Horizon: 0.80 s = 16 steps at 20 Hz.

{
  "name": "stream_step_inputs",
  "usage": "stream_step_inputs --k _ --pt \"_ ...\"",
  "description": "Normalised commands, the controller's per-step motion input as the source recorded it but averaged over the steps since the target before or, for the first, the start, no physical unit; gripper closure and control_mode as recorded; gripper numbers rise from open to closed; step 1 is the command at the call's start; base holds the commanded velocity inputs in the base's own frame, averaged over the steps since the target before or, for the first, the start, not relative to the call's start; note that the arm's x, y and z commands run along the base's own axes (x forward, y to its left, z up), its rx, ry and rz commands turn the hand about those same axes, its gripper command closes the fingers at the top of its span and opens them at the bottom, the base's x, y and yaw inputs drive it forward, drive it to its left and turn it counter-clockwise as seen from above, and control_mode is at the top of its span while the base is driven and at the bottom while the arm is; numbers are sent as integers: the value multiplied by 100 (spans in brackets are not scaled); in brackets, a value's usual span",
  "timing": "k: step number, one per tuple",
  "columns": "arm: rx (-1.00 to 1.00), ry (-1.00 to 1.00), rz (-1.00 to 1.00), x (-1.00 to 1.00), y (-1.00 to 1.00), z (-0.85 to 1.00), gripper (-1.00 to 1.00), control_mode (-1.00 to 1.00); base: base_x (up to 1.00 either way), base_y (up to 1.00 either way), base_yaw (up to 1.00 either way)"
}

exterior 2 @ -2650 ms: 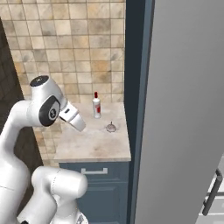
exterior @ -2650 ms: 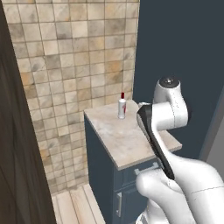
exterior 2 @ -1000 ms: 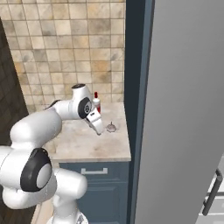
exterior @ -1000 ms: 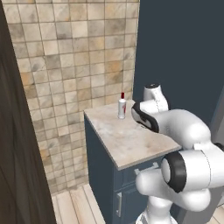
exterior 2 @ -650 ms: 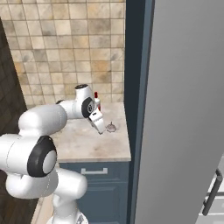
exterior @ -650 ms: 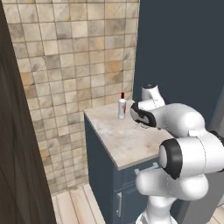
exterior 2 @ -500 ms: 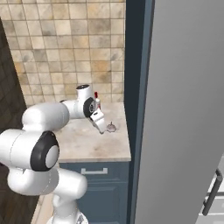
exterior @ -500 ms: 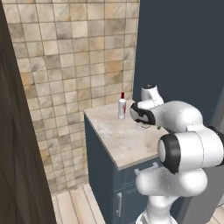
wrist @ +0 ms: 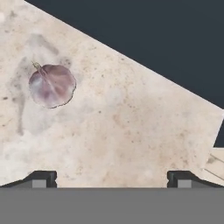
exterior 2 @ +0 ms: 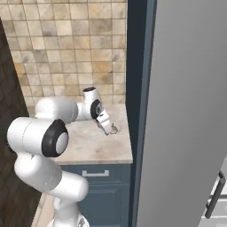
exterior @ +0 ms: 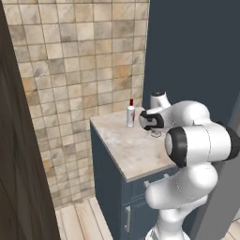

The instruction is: Place the liquors on the top shelf of the fridge to keep them out of children's reach, and place the garlic on lower shelves for easy access.

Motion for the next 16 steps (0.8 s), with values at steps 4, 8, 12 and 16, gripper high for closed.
stream_step_inputs --k 4,8,12,16 --pt "0 0 0 31 -3 -22 -100 -100 0 0 0" --pt "0 0 0 32 -9 -24 -100 -100 0 0 0" --pt "0 0 0 33 -13 -23 -100 -100 0 0 0" --pt "0 0 0 33 -8 -22 -100 -100 0 0 0"
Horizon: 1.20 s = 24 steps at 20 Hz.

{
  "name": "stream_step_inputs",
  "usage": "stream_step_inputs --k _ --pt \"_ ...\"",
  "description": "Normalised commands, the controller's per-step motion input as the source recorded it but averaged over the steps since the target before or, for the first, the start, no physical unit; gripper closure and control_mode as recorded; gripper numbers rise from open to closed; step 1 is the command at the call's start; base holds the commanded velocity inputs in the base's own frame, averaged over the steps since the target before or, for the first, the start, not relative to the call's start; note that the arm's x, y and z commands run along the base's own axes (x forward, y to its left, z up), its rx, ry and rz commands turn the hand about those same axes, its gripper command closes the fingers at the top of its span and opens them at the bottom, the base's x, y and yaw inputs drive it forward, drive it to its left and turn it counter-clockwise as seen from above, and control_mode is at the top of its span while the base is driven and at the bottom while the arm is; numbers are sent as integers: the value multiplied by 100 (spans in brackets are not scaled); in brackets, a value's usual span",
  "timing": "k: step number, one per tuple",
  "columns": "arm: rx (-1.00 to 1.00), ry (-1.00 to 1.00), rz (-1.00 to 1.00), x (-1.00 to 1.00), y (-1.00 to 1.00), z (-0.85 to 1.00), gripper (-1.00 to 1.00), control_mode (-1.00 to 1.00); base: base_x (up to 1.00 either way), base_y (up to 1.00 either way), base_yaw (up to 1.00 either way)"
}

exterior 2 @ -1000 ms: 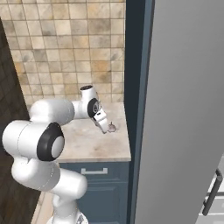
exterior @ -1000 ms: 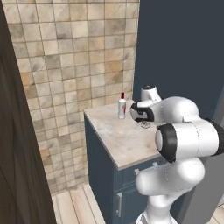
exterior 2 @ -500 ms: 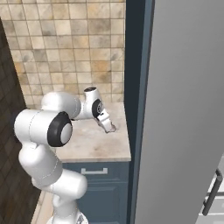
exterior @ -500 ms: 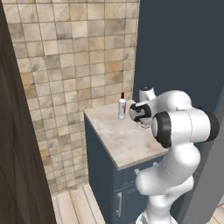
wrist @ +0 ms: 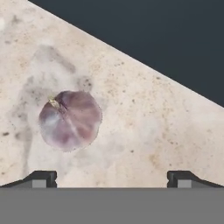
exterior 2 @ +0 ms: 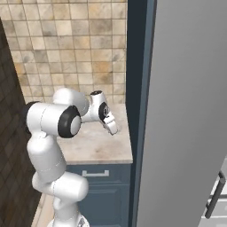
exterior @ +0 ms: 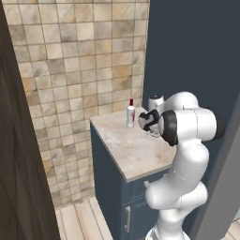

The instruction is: Place the liquors on the top shelf of the fridge to keep them out of children's reach, and place the garlic on lower shelves for easy access.

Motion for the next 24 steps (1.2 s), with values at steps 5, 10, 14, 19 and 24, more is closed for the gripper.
stream_step_inputs --k 5,10,14,19,24 --pt "0 0 0 32 -8 -23 -100 -100 0 0 0" --pt "0 0 0 31 -10 -23 -100 -100 0 0 0" --pt "0 0 0 32 -4 -23 -100 -100 0 0 0" --pt "0 0 0 30 -3 -22 -100 -100 0 0 0" --pt "0 0 0 20 -7 -25 -100 -100 0 0 0"
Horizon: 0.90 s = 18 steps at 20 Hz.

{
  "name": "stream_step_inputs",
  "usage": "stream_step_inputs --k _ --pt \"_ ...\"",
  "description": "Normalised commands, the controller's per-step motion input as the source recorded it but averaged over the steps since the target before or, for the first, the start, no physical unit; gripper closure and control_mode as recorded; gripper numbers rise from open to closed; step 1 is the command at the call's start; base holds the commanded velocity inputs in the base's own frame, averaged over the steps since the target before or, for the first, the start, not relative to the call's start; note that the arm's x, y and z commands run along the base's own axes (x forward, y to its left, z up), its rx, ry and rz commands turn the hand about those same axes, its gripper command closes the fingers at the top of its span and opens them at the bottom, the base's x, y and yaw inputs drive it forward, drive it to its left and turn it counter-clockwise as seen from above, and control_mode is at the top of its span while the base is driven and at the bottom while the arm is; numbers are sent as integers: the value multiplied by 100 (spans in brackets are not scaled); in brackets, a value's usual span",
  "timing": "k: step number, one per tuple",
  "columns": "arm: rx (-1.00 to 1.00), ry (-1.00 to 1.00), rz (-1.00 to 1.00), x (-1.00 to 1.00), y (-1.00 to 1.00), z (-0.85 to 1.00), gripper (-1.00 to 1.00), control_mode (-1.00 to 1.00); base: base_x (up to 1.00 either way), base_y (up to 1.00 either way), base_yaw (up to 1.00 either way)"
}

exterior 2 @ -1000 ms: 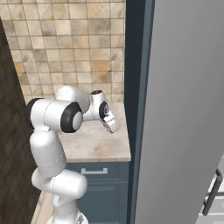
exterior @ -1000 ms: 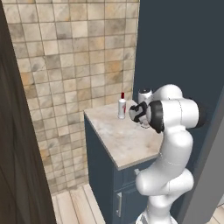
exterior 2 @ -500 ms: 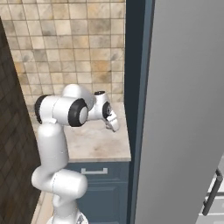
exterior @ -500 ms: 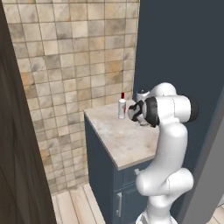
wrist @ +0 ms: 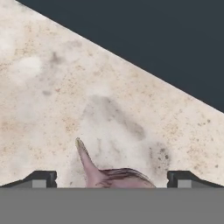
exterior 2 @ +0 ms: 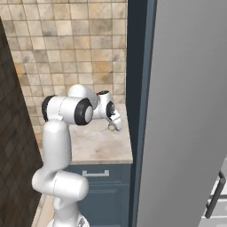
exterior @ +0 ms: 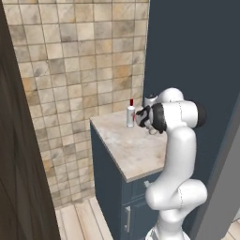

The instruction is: Place the liquors on the top shelf of the fridge to keep them out of children's reach, and place the garlic on lower shelves for easy access.

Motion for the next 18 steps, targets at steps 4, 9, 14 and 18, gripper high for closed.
stream_step_inputs --k 4,9,14,18 --pt "0 0 0 2 -2 -21 -100 -100 0 0 0" --pt "0 1 0 -11 1 -16 -100 -100 0 0 0" --pt "0 1 0 -19 0 -13 -100 -100 0 0 0" --pt "0 2 0 -20 0 -14 -100 -100 0 0 0"
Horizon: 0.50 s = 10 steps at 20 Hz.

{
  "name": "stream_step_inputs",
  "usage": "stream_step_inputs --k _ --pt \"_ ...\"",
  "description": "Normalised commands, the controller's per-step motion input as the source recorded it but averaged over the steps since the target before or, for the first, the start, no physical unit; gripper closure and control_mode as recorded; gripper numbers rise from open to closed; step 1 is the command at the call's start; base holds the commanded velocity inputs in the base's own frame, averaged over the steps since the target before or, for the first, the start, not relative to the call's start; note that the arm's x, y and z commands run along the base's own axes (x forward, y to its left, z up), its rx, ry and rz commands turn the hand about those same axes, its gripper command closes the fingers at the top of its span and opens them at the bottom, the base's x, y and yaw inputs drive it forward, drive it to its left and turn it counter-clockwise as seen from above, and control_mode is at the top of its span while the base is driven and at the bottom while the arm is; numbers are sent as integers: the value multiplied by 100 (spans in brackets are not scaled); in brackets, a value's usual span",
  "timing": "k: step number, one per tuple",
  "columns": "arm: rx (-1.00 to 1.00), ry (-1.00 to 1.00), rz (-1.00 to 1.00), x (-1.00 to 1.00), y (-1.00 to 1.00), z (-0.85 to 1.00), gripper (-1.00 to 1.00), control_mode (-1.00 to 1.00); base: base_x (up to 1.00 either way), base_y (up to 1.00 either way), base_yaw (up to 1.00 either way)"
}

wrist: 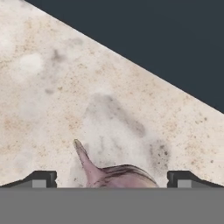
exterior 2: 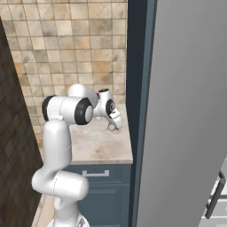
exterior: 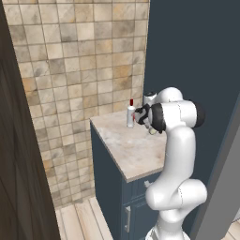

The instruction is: Place the liquors on the top shelf of the fridge to keep them out of children's reach, and place the garlic on lower shelves for easy access.

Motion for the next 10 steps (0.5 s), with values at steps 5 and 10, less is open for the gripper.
stream_step_inputs --k 5,10 --pt "0 2 0 -8 3 -14 -100 -100 0 0 0" --pt "0 3 0 0 13 -15 100 -100 0 0 0"
